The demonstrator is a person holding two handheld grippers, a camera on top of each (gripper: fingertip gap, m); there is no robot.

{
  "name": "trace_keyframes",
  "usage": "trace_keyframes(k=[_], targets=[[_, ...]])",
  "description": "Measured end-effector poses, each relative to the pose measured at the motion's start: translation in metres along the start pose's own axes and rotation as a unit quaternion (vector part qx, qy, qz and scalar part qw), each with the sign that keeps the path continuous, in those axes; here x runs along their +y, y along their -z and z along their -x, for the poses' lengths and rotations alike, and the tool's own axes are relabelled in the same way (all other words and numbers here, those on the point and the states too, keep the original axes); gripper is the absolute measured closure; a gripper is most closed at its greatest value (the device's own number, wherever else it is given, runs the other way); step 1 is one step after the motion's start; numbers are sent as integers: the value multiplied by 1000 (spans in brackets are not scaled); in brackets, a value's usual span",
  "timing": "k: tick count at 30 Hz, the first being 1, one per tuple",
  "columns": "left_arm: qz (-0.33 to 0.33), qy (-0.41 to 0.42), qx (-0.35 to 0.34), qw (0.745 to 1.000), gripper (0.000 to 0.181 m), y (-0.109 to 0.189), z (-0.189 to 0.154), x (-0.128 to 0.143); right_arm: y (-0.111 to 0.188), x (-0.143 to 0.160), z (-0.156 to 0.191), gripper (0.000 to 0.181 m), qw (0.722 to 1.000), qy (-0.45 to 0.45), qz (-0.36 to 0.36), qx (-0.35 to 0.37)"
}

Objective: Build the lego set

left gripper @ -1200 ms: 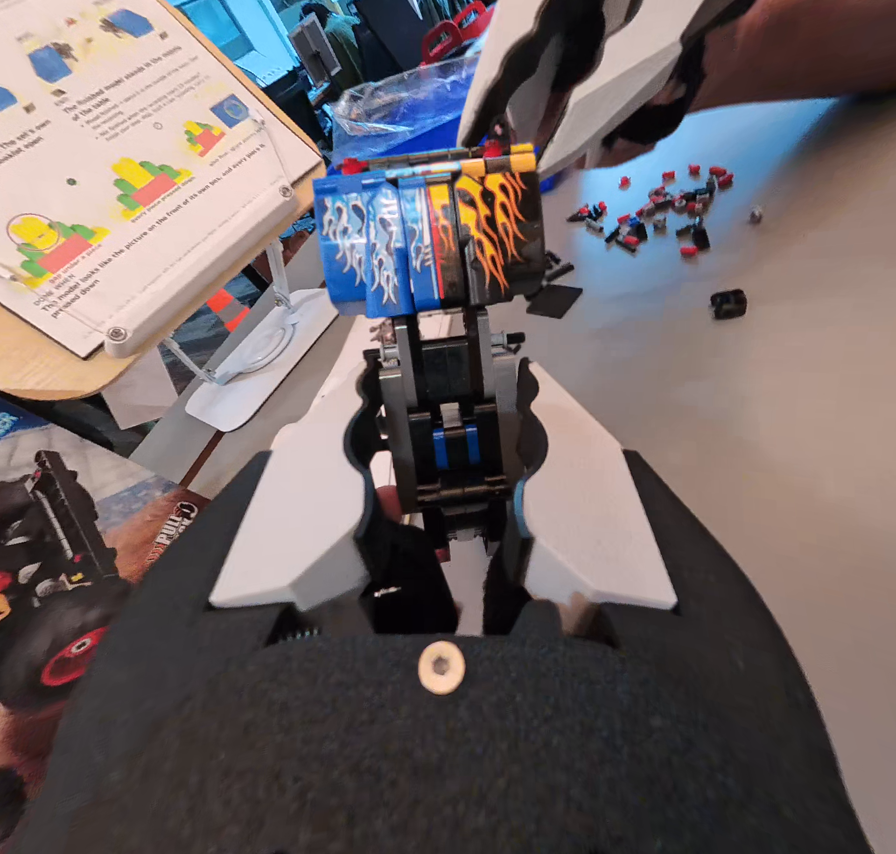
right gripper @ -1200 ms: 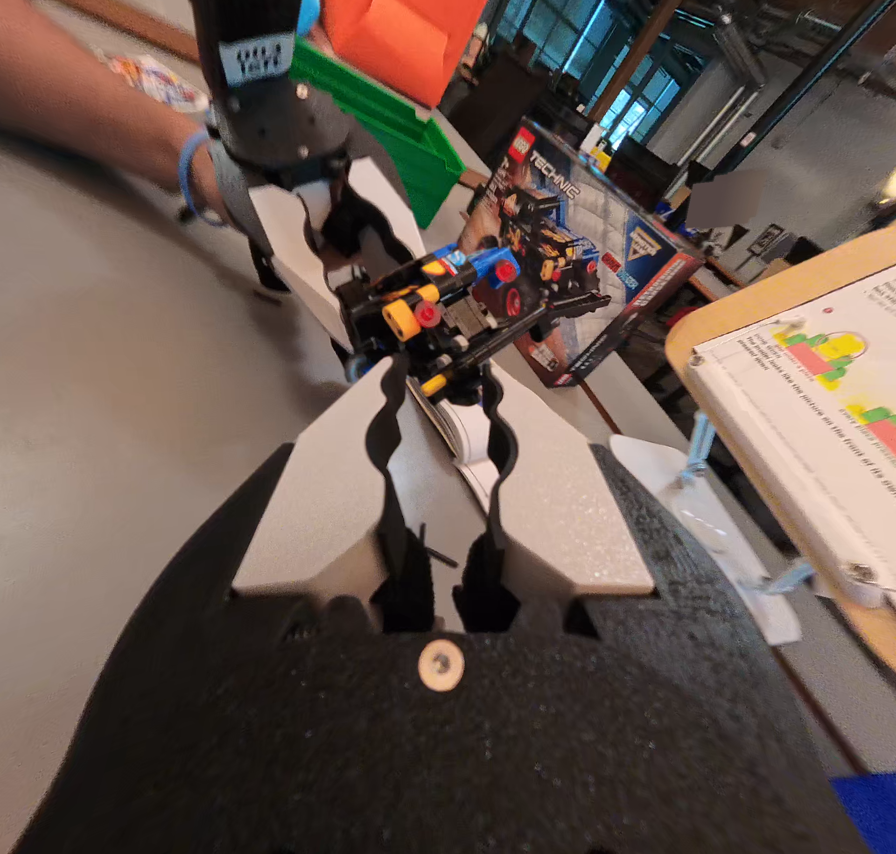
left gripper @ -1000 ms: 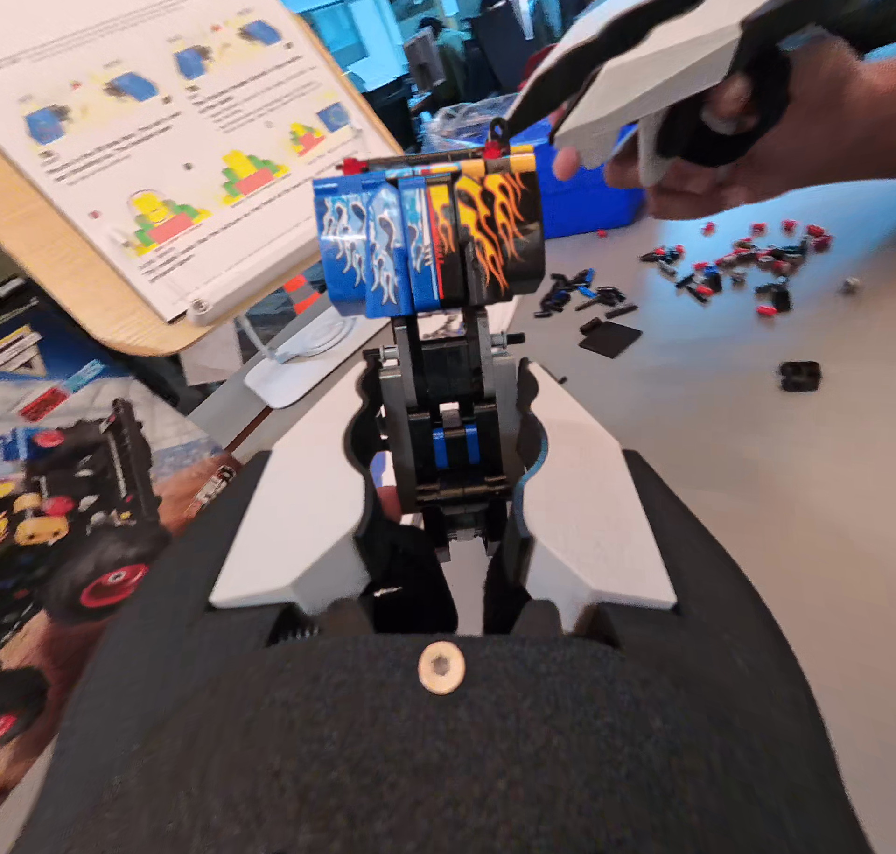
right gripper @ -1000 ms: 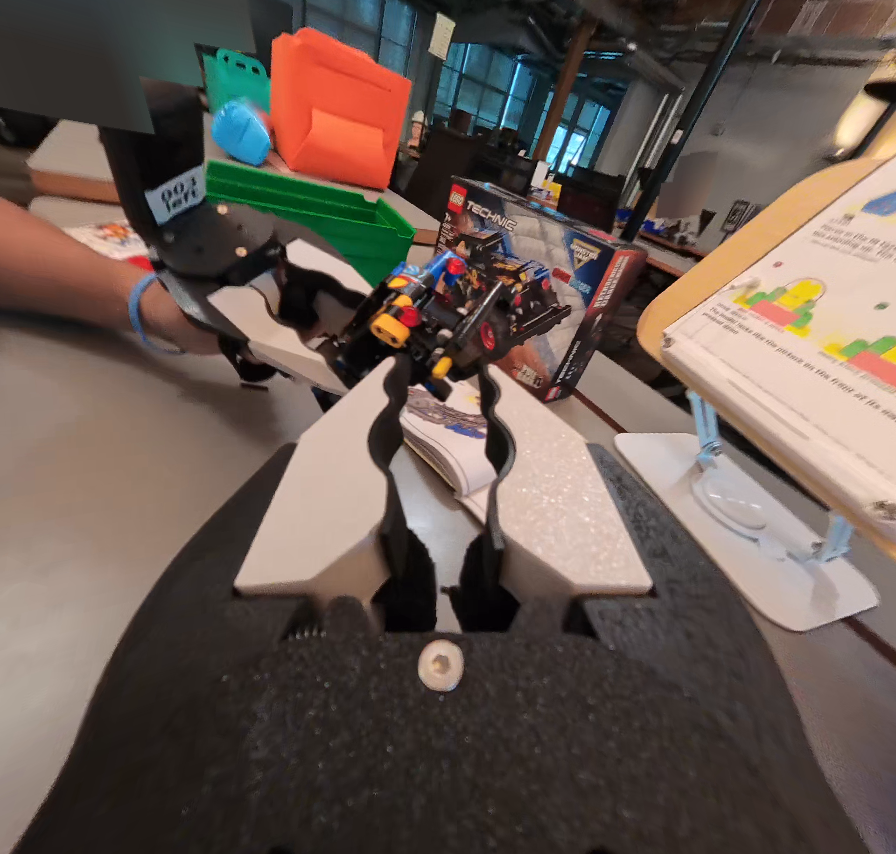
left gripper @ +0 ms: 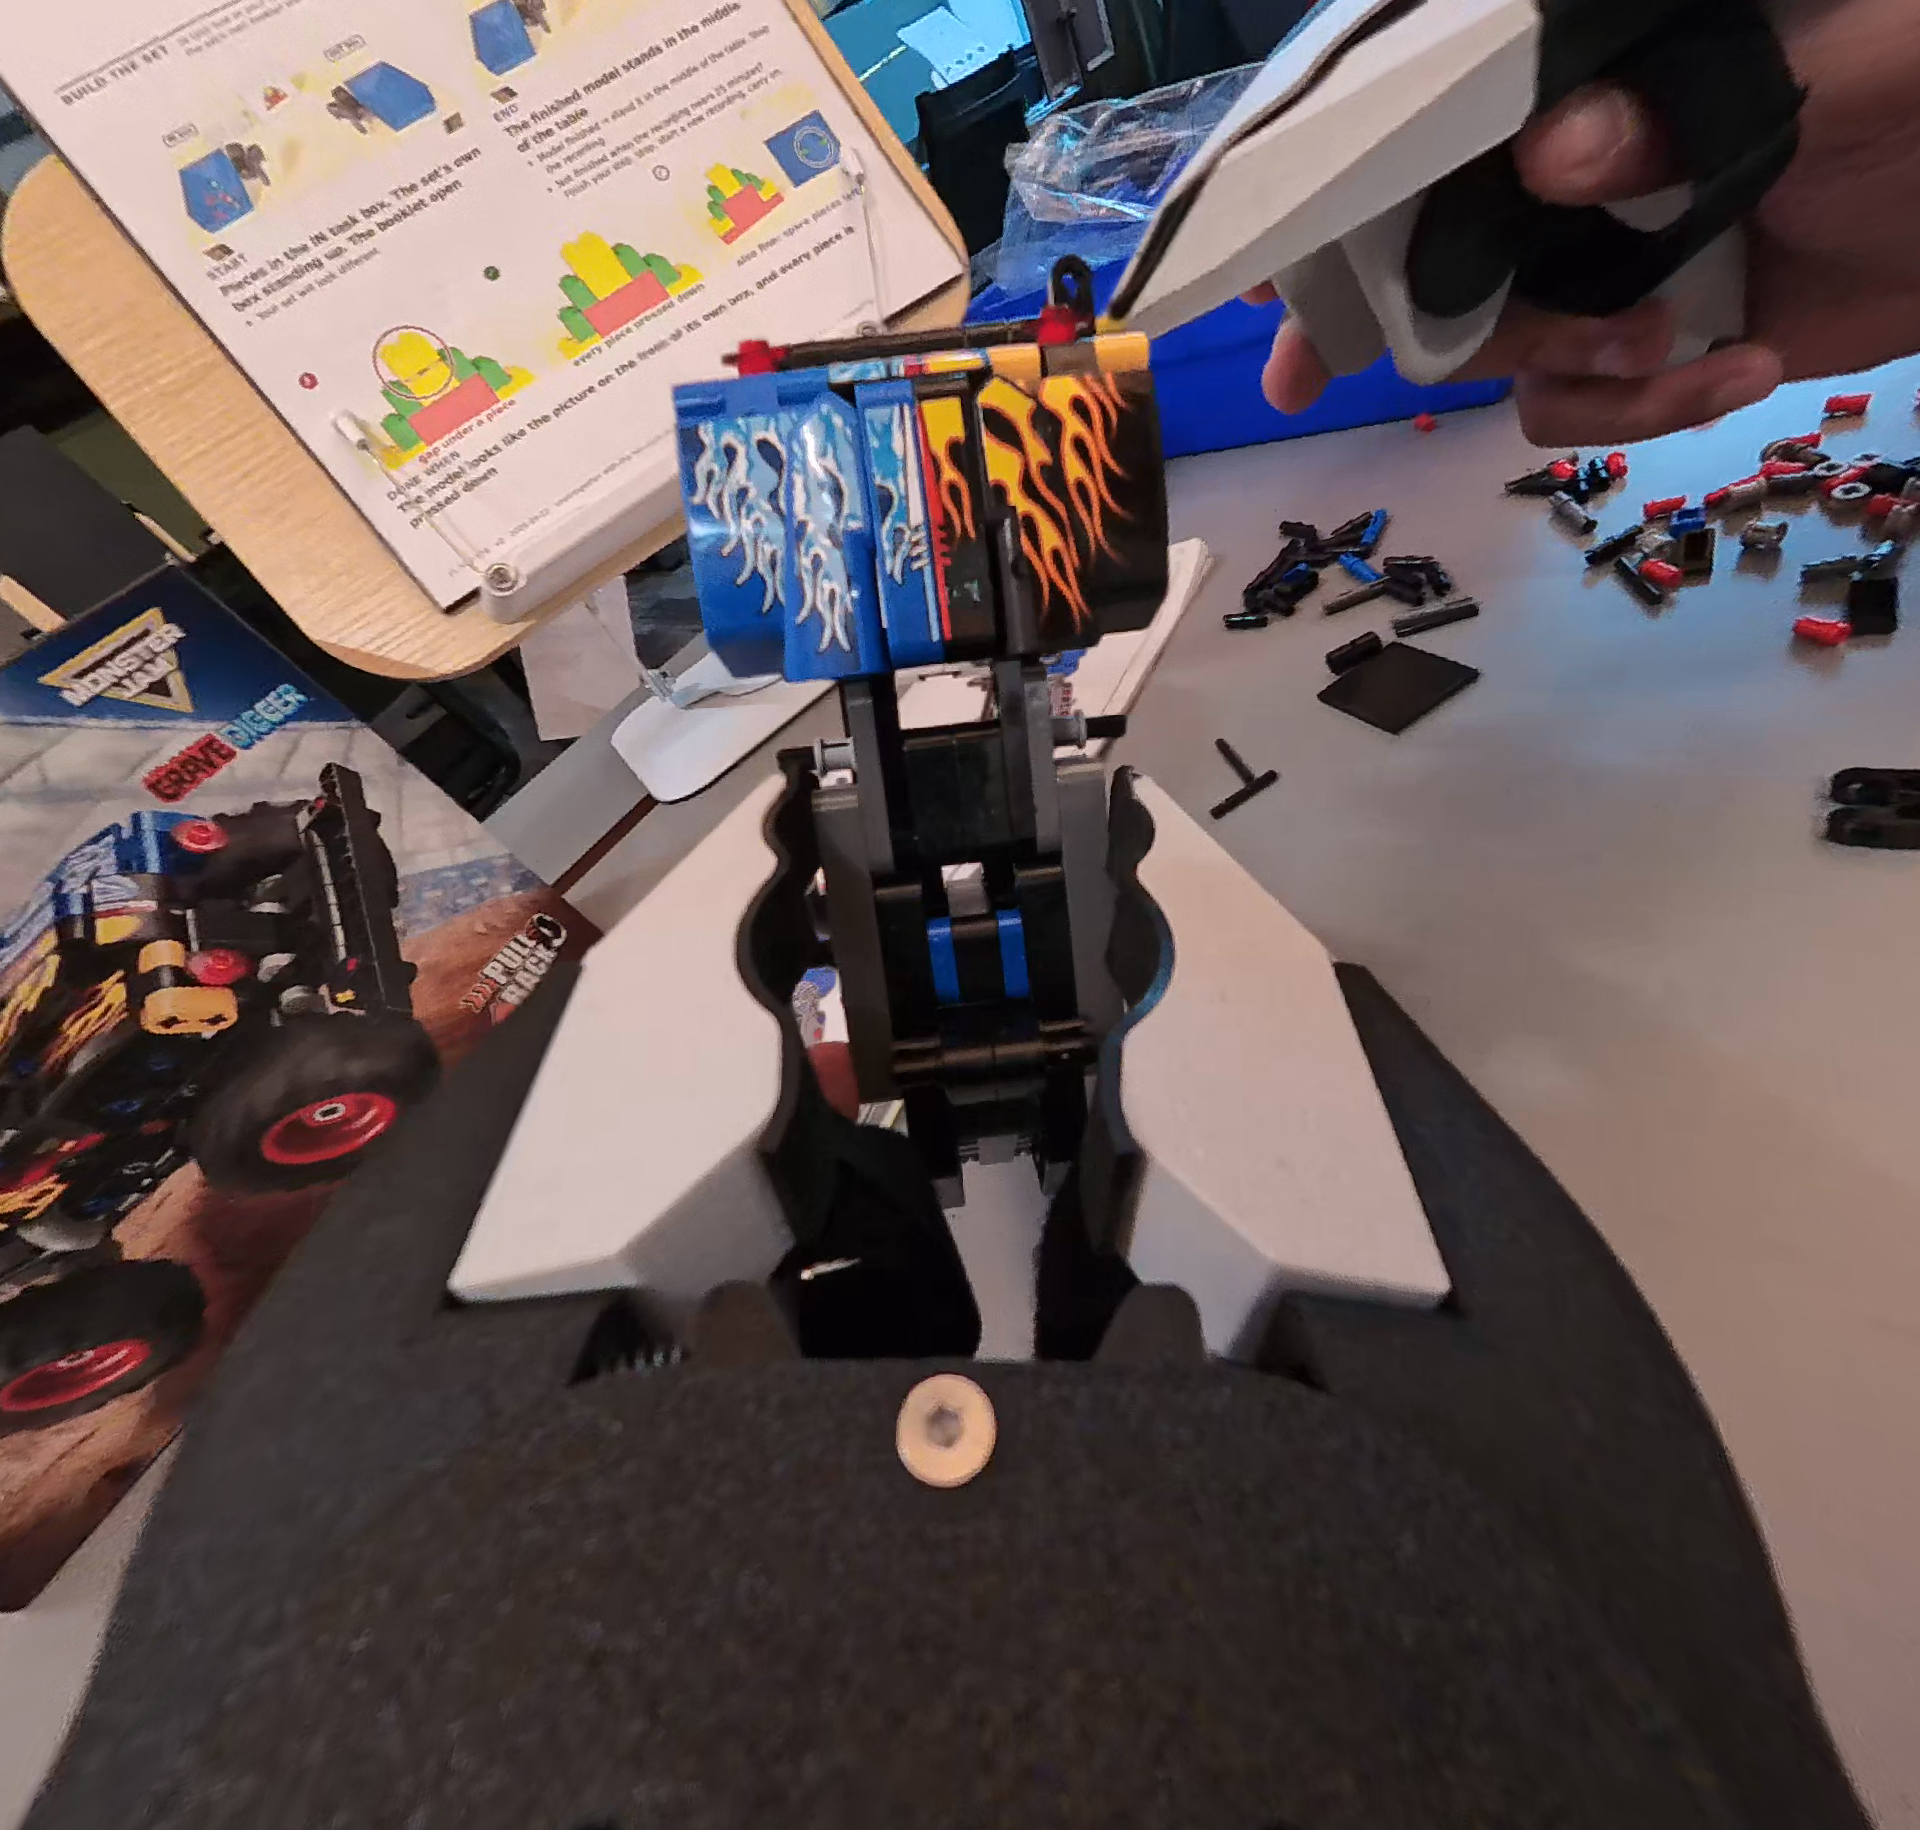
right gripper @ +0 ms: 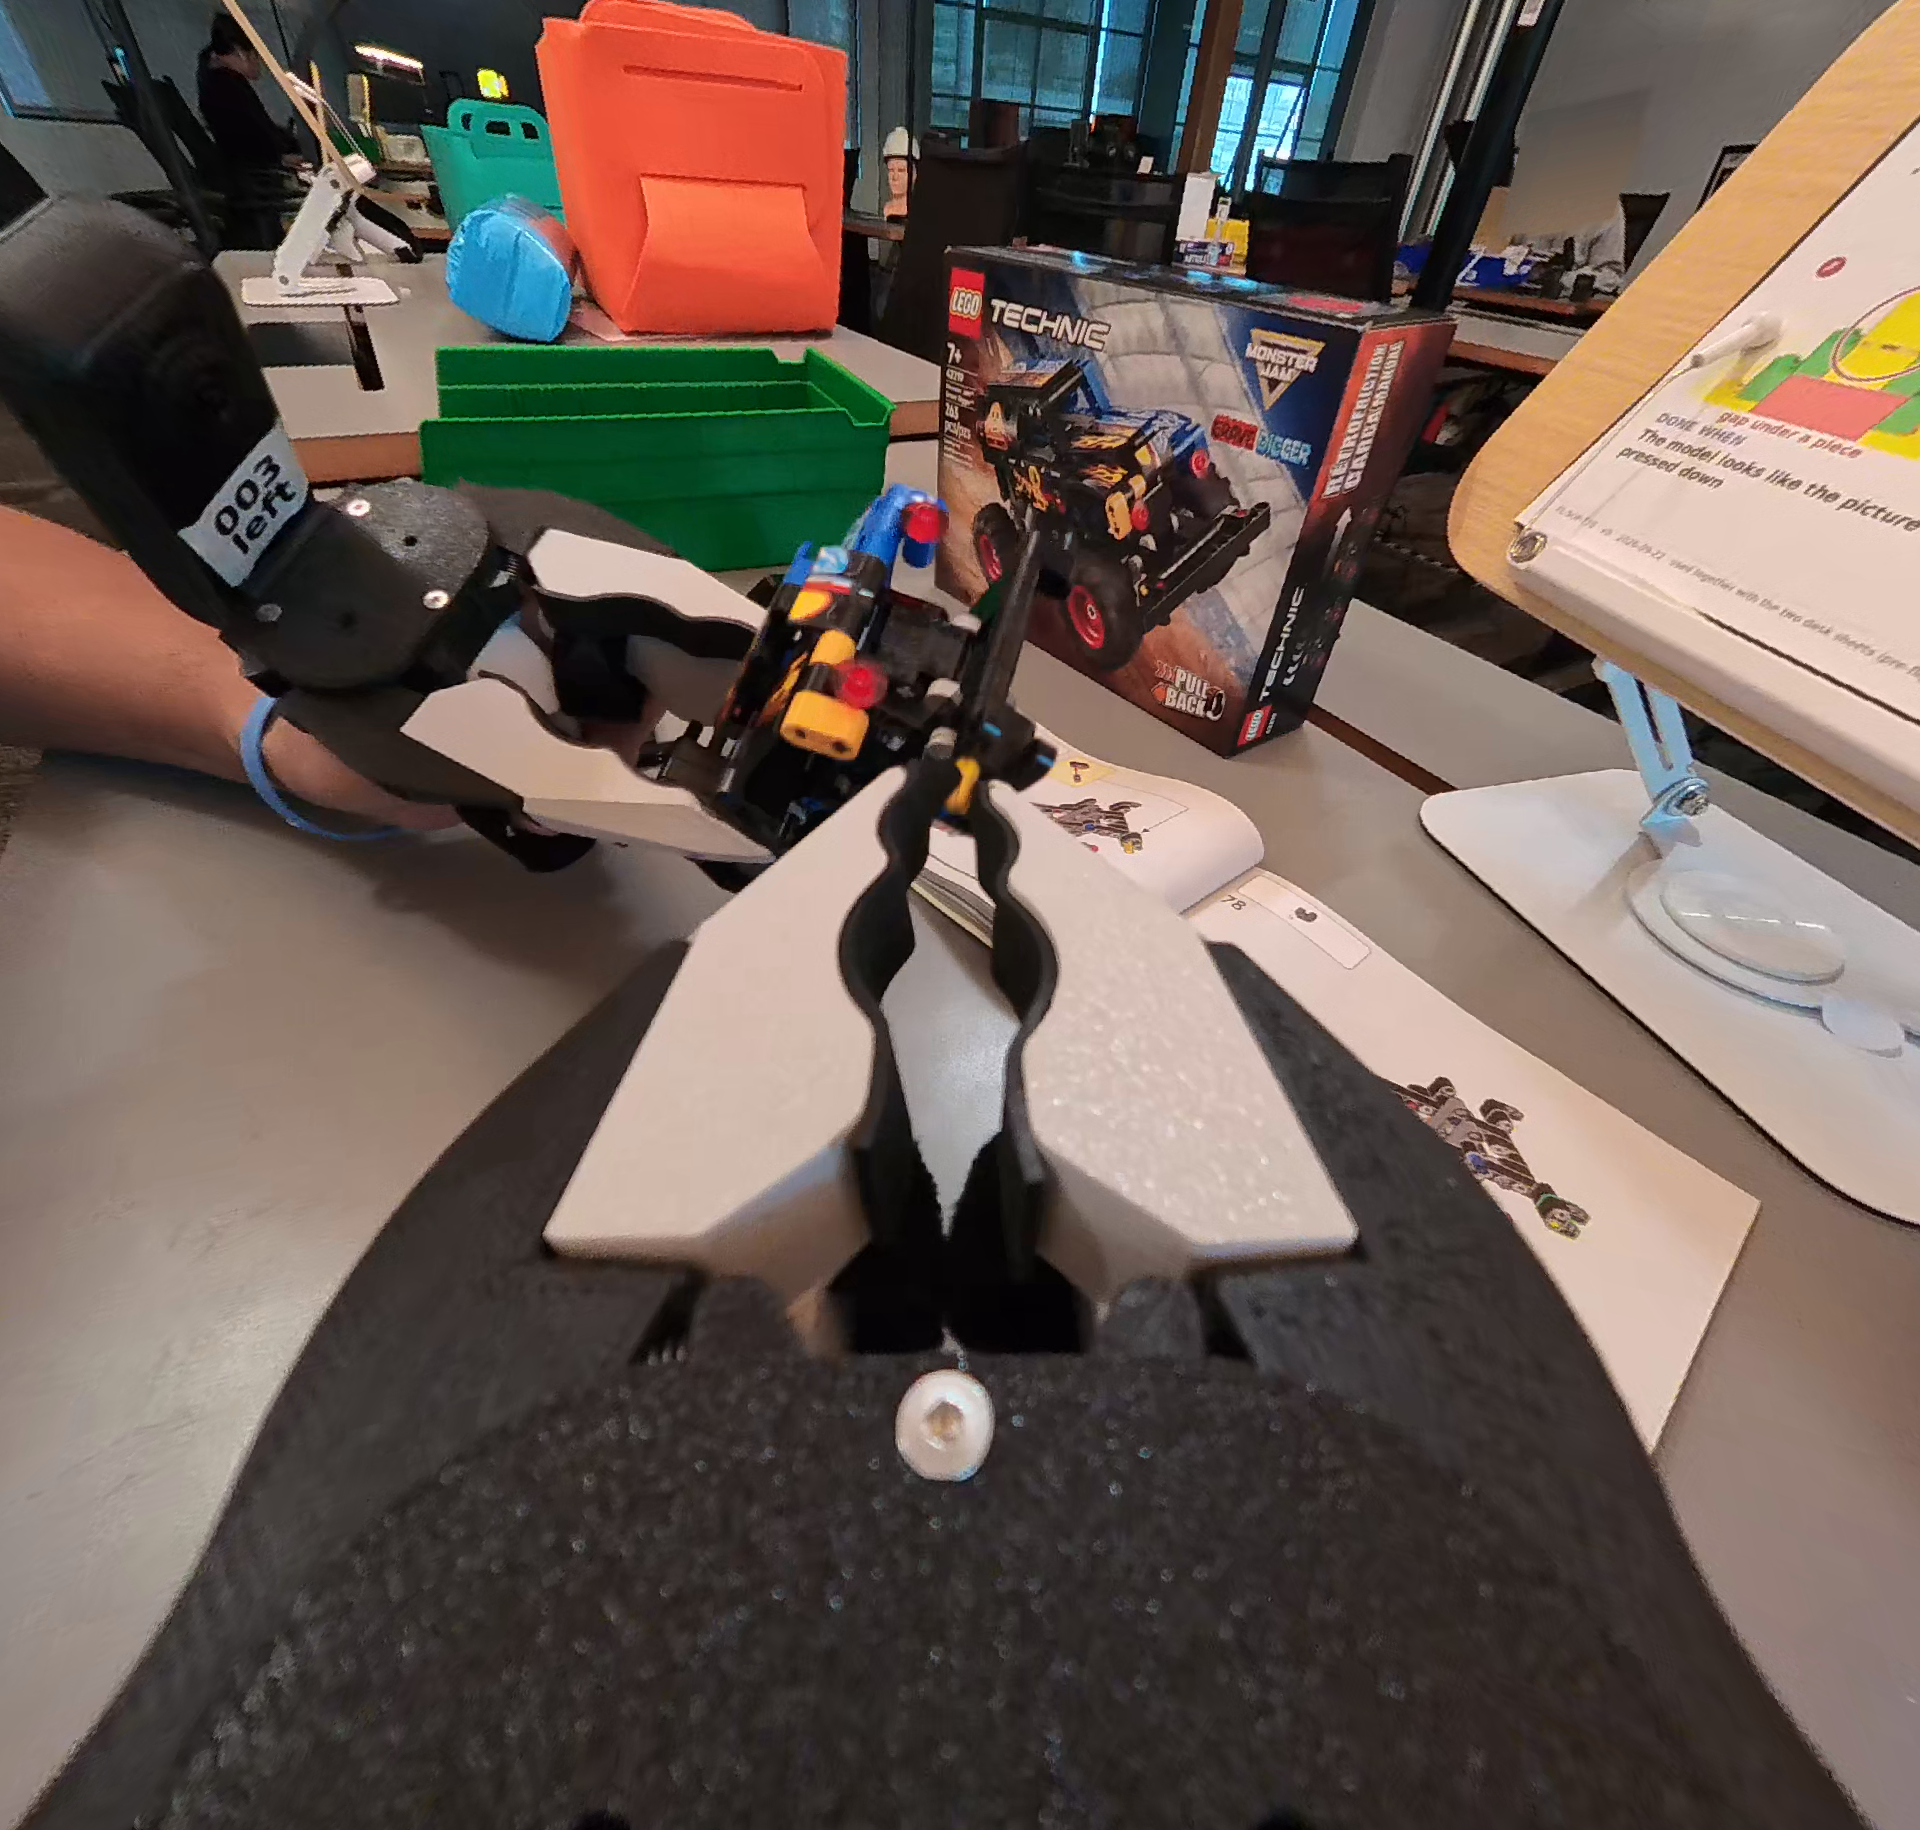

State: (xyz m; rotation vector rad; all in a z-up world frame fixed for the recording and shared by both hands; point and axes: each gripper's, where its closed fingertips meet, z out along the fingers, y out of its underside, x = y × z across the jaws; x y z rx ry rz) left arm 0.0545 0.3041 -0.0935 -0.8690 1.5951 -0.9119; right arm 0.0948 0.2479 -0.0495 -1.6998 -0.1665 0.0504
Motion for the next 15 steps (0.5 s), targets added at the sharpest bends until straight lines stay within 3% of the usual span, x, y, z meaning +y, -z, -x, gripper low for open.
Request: trace_keyframes(k=[3,8,10,15], targets=[[2,3,-7,1000,127,0,6,2,0,1,2,165,1000,-2,6,-10],[-2,-27,-11,1000,127,0,3,1,-3,5,1,165,1000,-9,18,-9],[-2,-65,-21,998,127,0,1,1,-3,9,1,175,999,-11,29,-13],[-14,-213,-62,975,128,2,9,0,-5,23,3,177,996,-39,76,-41]])
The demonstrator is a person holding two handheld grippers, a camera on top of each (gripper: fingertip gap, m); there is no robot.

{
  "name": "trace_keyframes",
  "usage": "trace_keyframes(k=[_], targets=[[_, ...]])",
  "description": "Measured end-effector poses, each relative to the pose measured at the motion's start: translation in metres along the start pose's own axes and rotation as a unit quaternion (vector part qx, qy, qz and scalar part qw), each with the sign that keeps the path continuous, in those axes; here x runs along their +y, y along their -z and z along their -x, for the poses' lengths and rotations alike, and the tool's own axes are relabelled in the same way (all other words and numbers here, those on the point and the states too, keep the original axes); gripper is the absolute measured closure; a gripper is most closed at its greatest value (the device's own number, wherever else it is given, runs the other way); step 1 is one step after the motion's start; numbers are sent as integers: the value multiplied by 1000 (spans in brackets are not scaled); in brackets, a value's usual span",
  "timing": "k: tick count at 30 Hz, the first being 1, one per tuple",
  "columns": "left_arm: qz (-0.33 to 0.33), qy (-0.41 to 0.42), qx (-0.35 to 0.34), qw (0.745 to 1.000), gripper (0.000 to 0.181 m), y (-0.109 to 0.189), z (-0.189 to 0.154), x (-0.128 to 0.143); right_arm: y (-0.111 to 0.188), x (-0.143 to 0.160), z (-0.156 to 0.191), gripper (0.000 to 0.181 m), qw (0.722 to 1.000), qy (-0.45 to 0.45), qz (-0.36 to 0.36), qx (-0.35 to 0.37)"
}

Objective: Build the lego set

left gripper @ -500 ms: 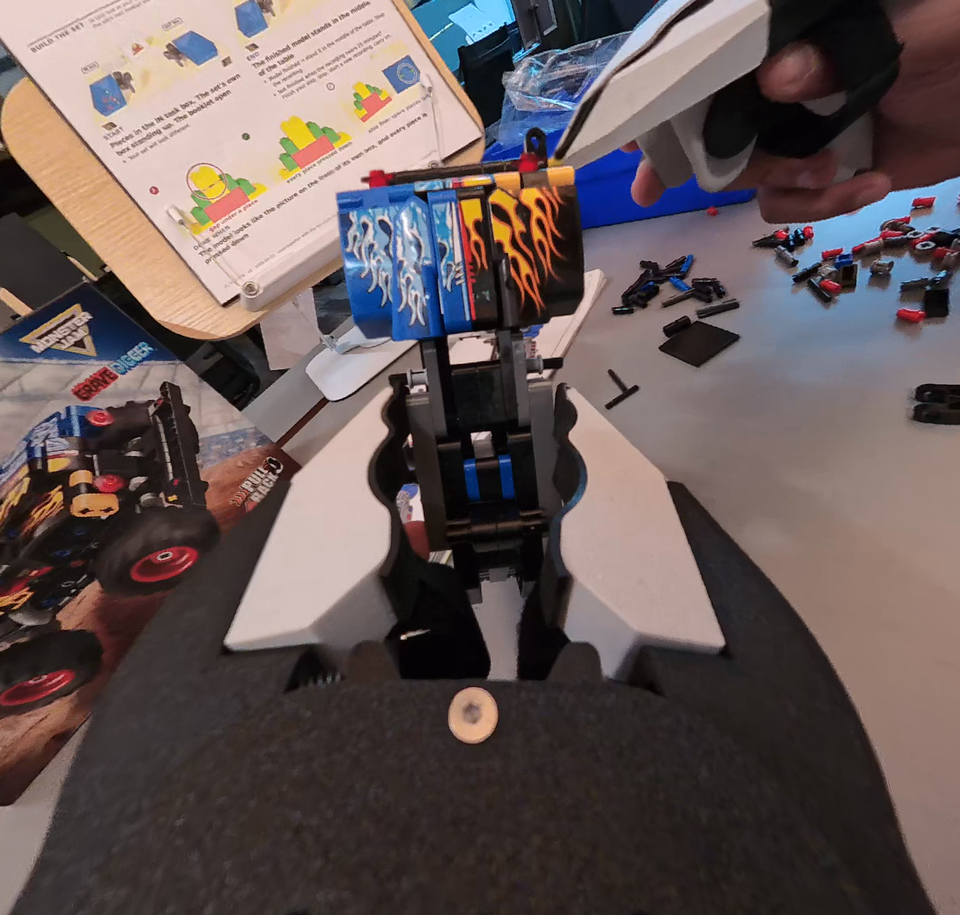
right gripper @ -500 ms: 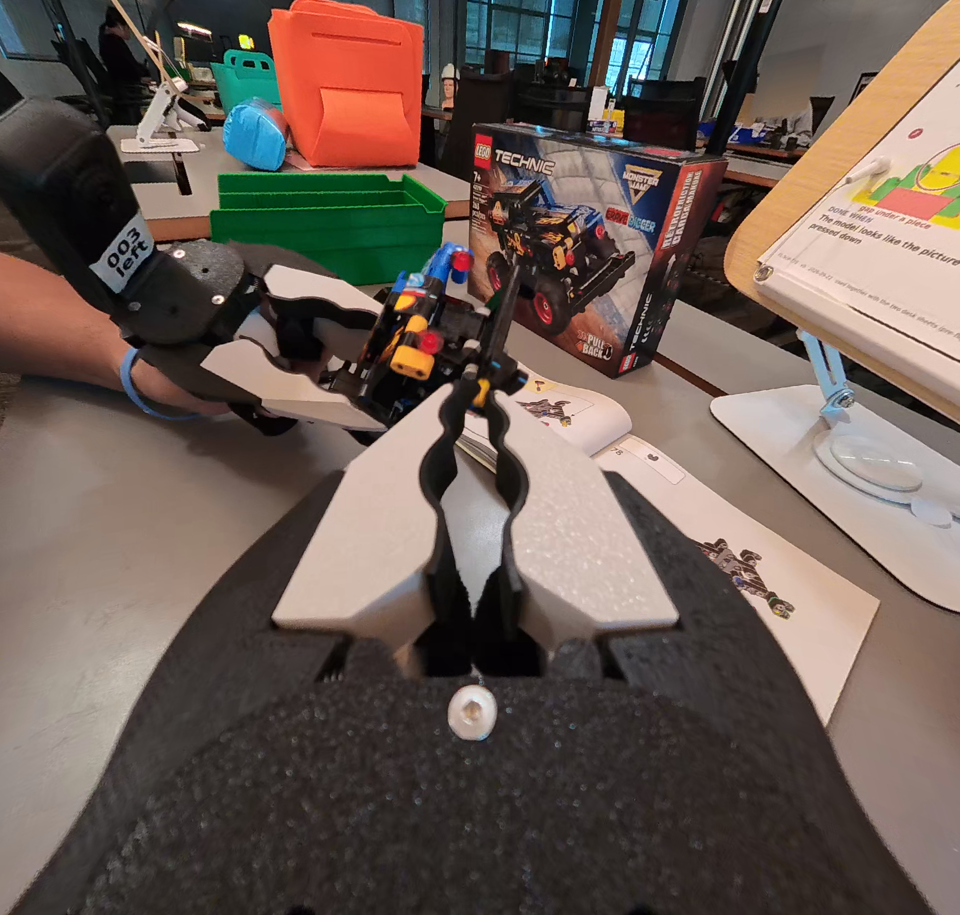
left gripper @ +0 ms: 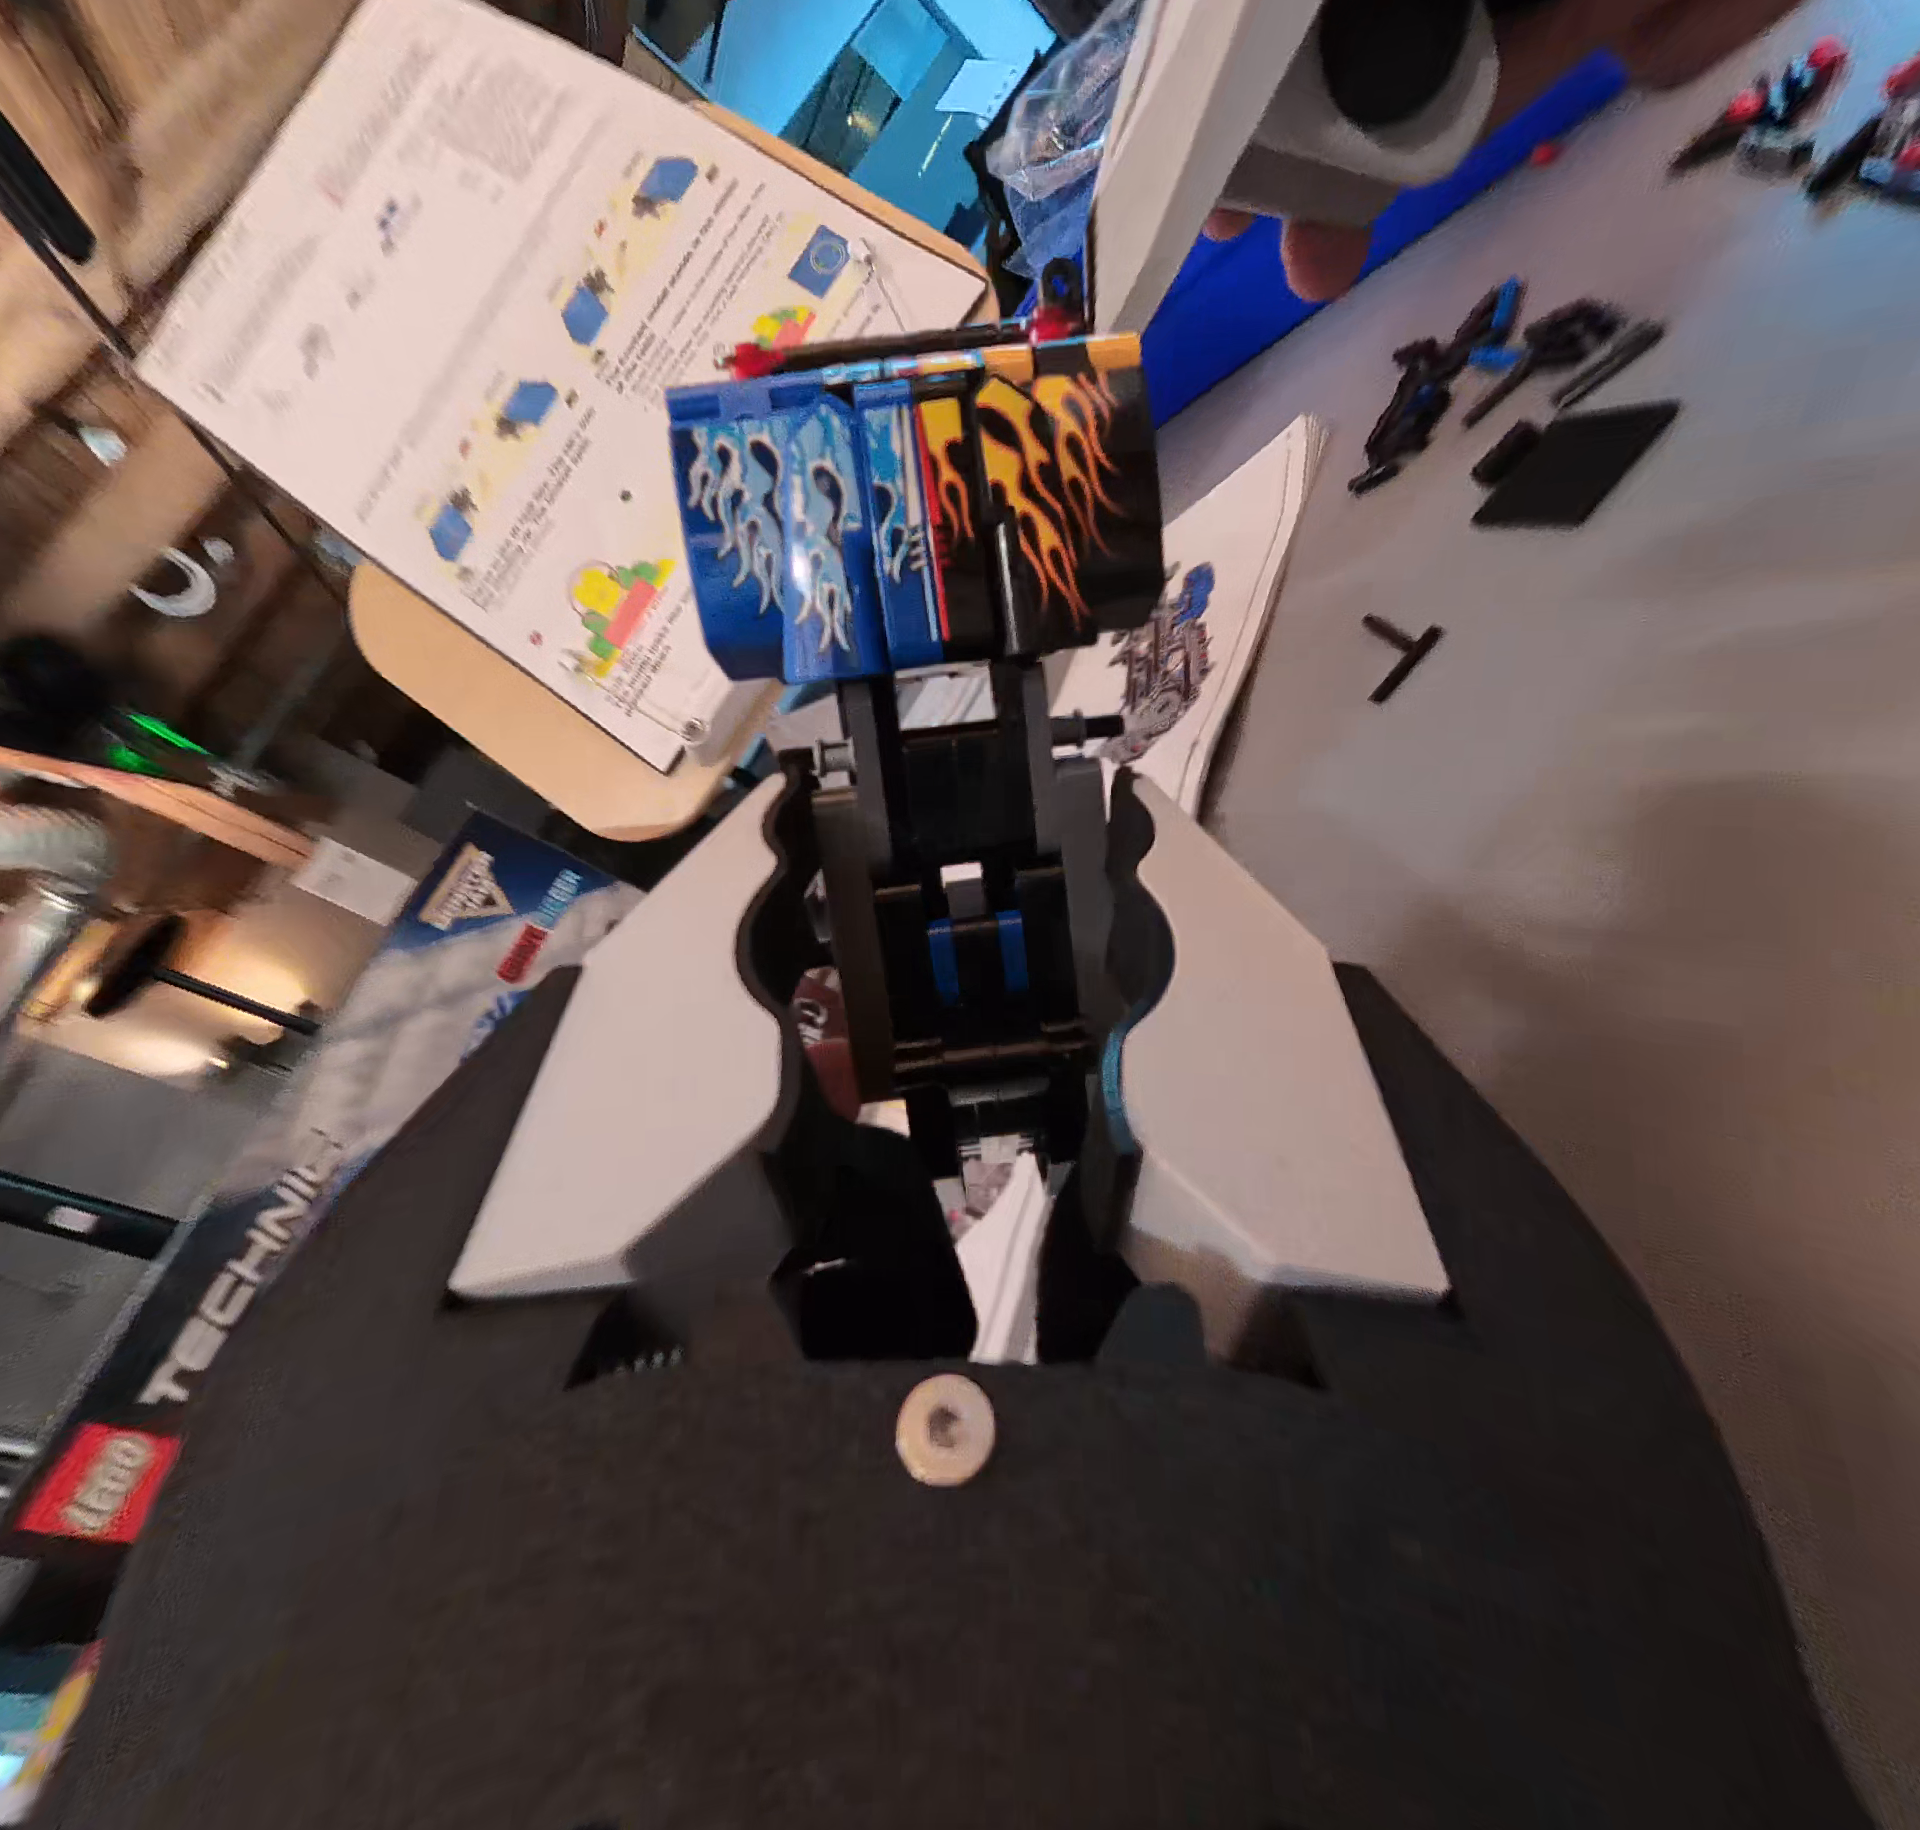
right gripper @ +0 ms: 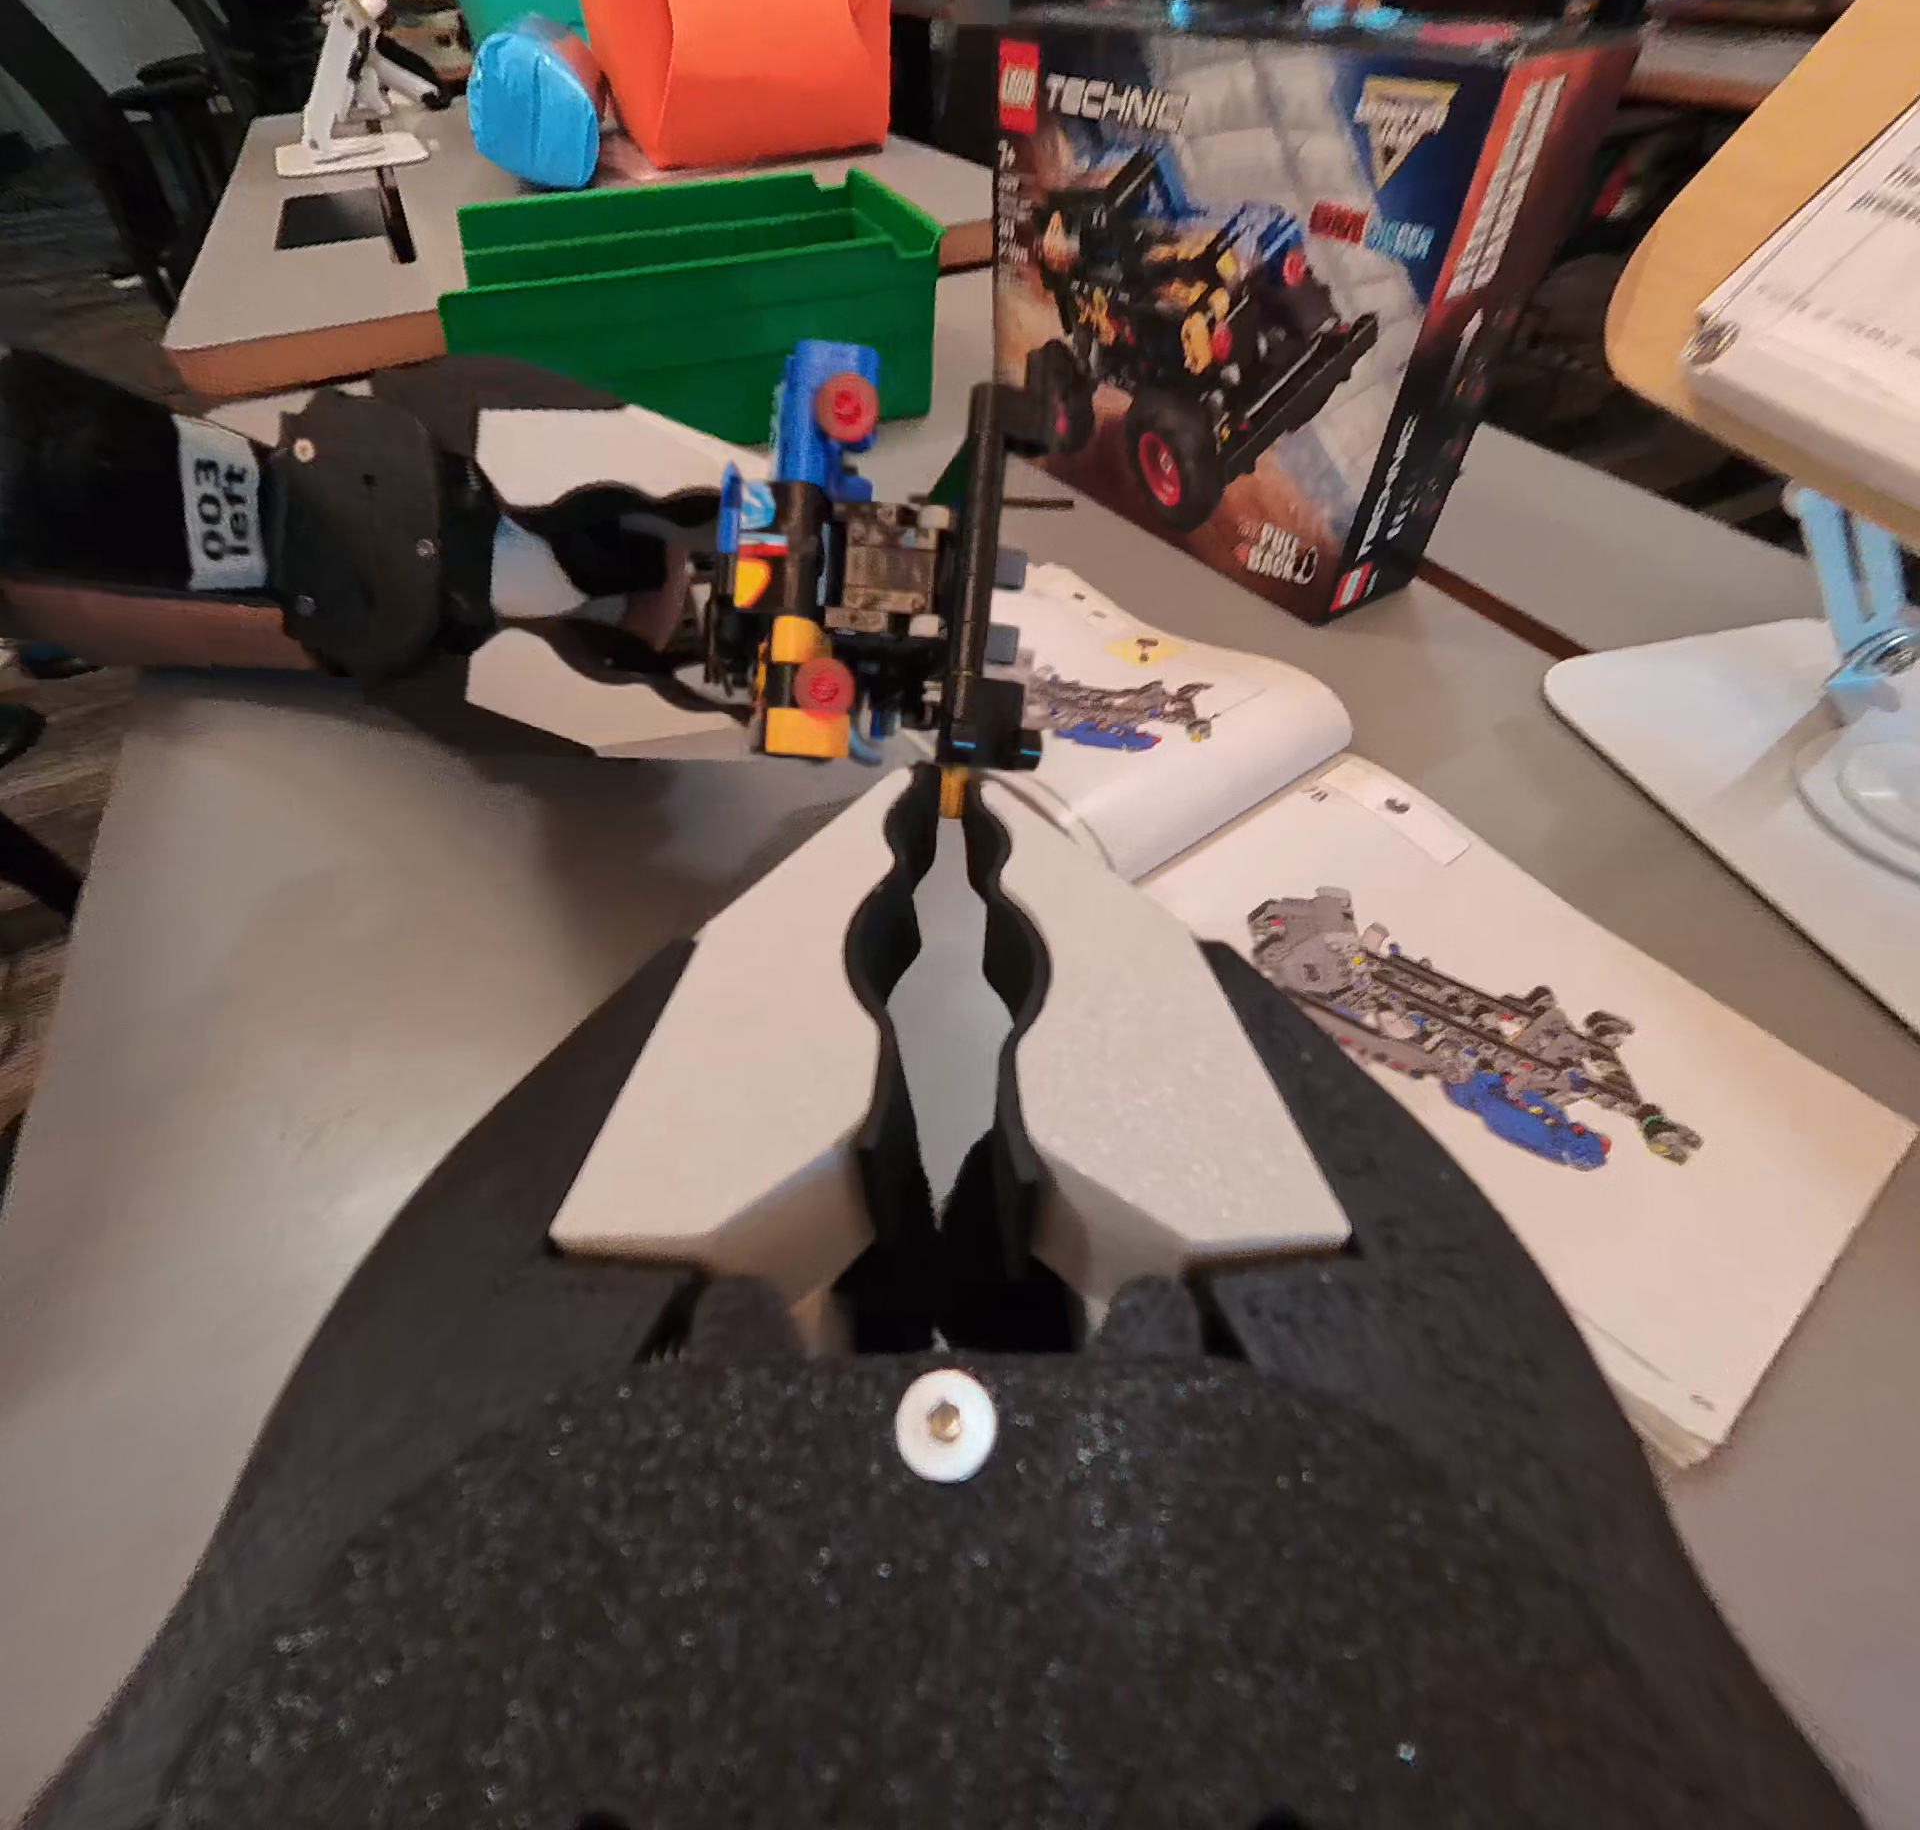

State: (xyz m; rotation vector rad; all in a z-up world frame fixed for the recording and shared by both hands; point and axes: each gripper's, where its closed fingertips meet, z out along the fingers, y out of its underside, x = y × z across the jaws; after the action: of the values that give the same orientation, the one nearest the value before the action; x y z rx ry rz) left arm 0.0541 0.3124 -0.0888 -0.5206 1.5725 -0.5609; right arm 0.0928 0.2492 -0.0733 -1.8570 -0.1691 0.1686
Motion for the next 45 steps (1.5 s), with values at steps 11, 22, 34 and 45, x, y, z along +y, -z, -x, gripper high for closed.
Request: trace_keyframes(k=[11,22,34,45], targets=[[1,36,27,999,127,1,-15,-8,15,-5,2,178,998,60,14,-28],[16,69,66,995,147,12,-56,-33,43,-24,22,178,993,78,10,-85],[-191,116,169,960,162,58,-26,-81,49,-23,28,178,987,58,-13,-150],[-150,249,307,906,149,21,20,-93,47,-25,41,178,982,56,-27,-178]])
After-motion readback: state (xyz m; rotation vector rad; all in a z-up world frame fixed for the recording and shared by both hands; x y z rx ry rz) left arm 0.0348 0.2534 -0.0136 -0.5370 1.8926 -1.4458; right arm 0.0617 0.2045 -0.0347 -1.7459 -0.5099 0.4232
